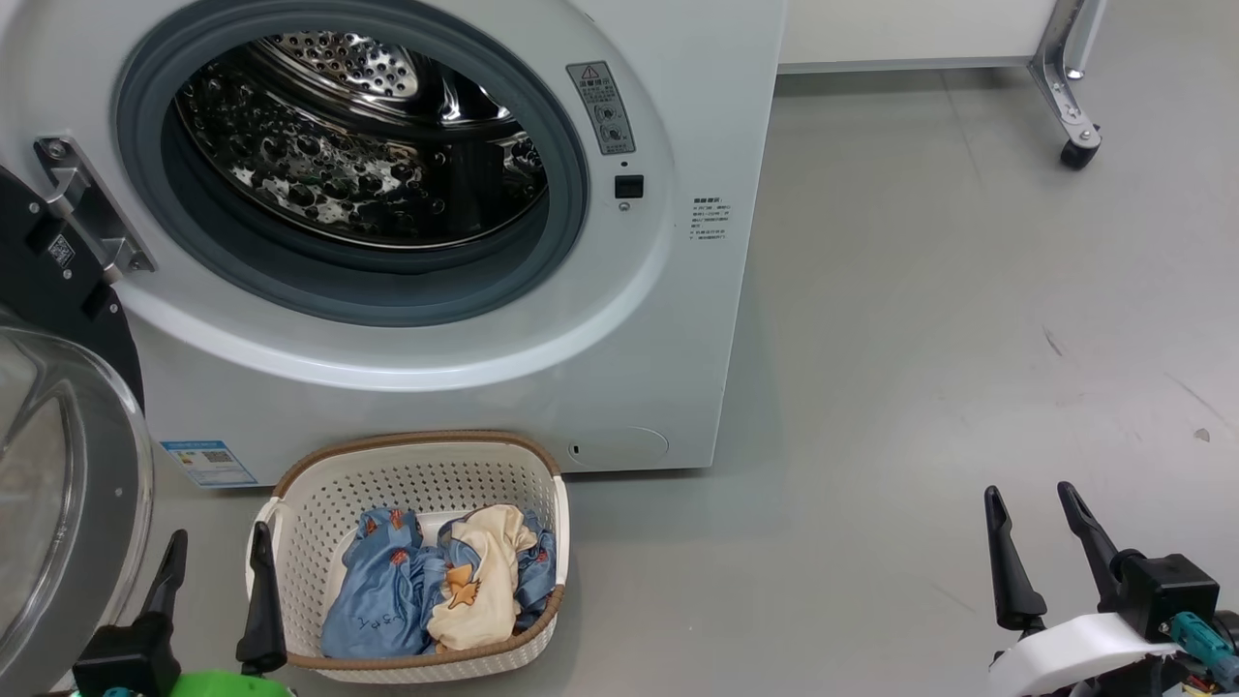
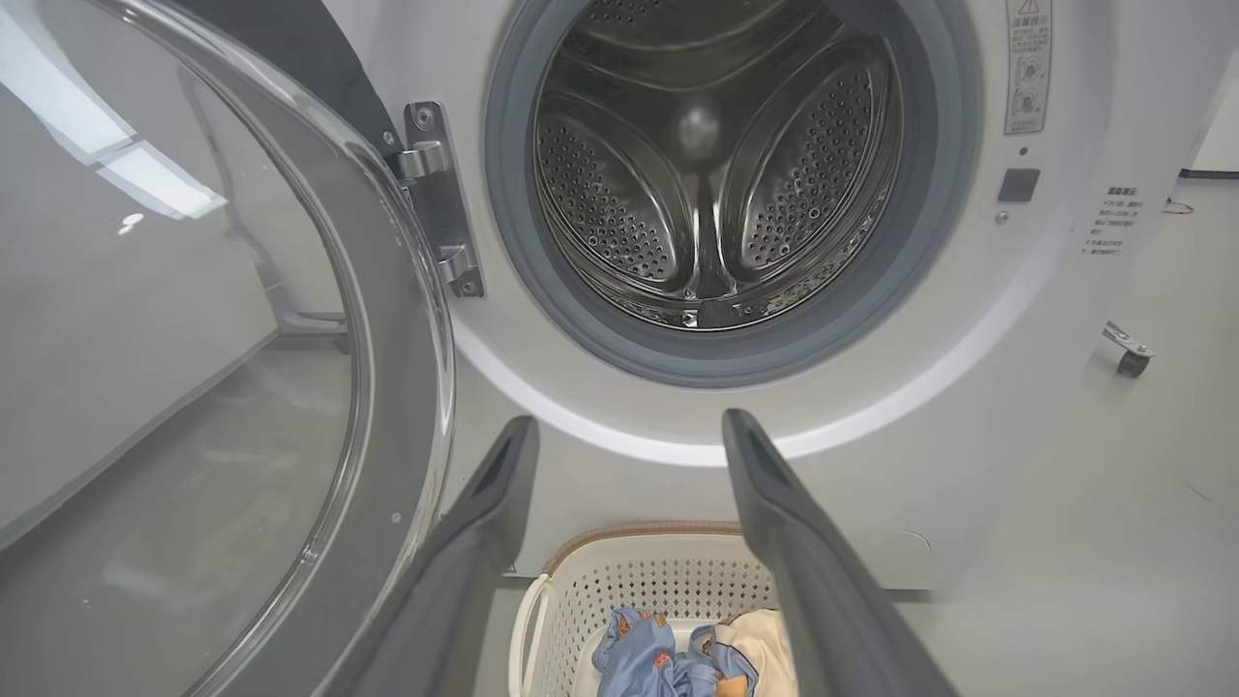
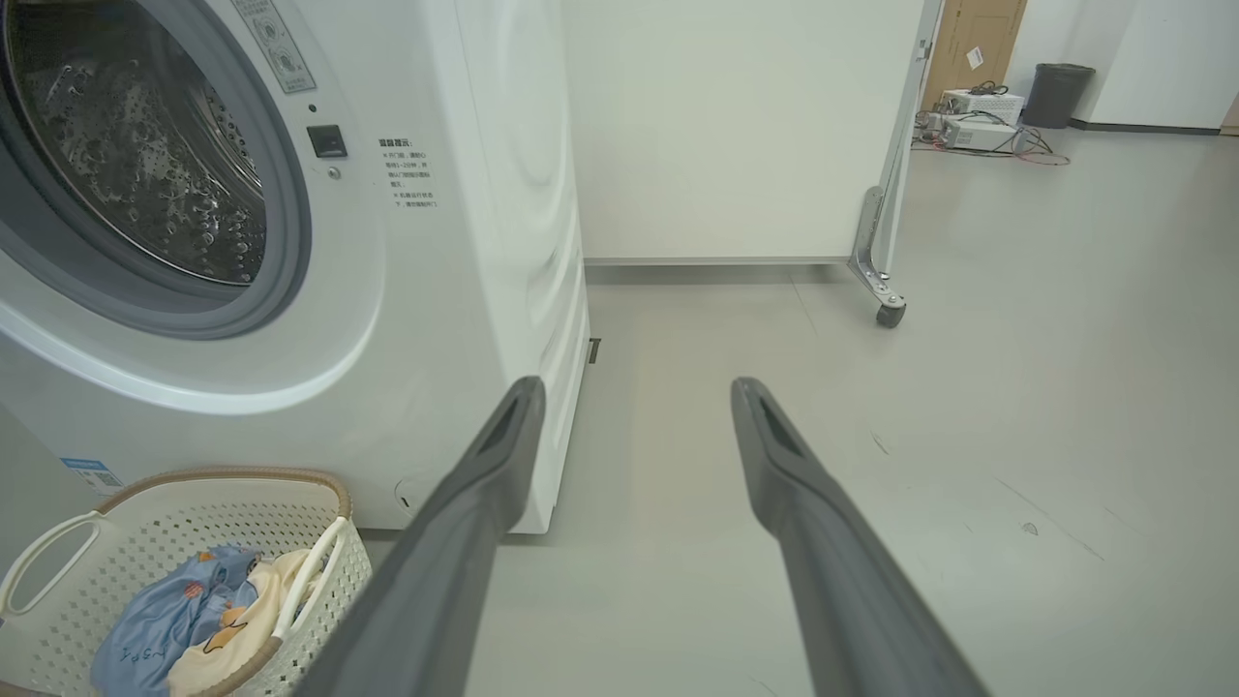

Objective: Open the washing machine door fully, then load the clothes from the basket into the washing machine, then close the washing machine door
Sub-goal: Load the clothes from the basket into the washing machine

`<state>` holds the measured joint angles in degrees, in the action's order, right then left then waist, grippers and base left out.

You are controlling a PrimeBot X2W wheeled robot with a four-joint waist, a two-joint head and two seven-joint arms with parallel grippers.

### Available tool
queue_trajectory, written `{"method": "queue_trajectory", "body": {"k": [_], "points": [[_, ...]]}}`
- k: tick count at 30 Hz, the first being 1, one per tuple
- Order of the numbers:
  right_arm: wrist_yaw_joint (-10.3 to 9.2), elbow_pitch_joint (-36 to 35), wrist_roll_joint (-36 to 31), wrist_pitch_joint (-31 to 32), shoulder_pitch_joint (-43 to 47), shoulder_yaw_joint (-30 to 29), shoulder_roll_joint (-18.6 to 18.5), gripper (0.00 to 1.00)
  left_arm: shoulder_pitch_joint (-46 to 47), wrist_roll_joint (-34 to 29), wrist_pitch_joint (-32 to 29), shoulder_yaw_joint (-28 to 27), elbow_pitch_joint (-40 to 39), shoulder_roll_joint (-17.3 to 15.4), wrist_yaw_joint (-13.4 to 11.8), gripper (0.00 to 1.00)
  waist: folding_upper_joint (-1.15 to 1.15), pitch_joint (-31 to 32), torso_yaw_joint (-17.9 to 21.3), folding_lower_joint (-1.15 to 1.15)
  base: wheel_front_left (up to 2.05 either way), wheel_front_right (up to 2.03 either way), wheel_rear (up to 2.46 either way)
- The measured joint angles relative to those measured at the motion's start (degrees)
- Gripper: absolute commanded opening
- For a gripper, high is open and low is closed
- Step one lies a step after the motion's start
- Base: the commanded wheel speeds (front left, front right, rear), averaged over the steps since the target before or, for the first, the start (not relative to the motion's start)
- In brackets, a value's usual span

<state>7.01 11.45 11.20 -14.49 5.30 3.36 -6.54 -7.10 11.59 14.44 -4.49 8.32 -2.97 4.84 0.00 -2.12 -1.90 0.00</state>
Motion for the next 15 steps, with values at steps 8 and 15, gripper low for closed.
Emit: {"method": "queue_trajectory", "body": {"k": [8, 15], "points": [[0.0, -0.31, -0.32, 0.0, -0.04, -0.22, 0.05, 1.0, 0.08, 0.01, 0.0, 0.6, -0.42, 0.08, 0.23, 1.0, 0.0, -2.24, 0.12, 0.0, 0.0, 0.0, 0.0], [0.0, -0.81, -0.76, 0.0, -0.34, -0.23, 0.1, 1.0, 1.04, 0.01, 0.0, 0.97, -0.58, 0.11, 0.26, 1.0, 0.0, -4.94, 0.21, 0.0, 0.0, 0.0, 0.0]]}}
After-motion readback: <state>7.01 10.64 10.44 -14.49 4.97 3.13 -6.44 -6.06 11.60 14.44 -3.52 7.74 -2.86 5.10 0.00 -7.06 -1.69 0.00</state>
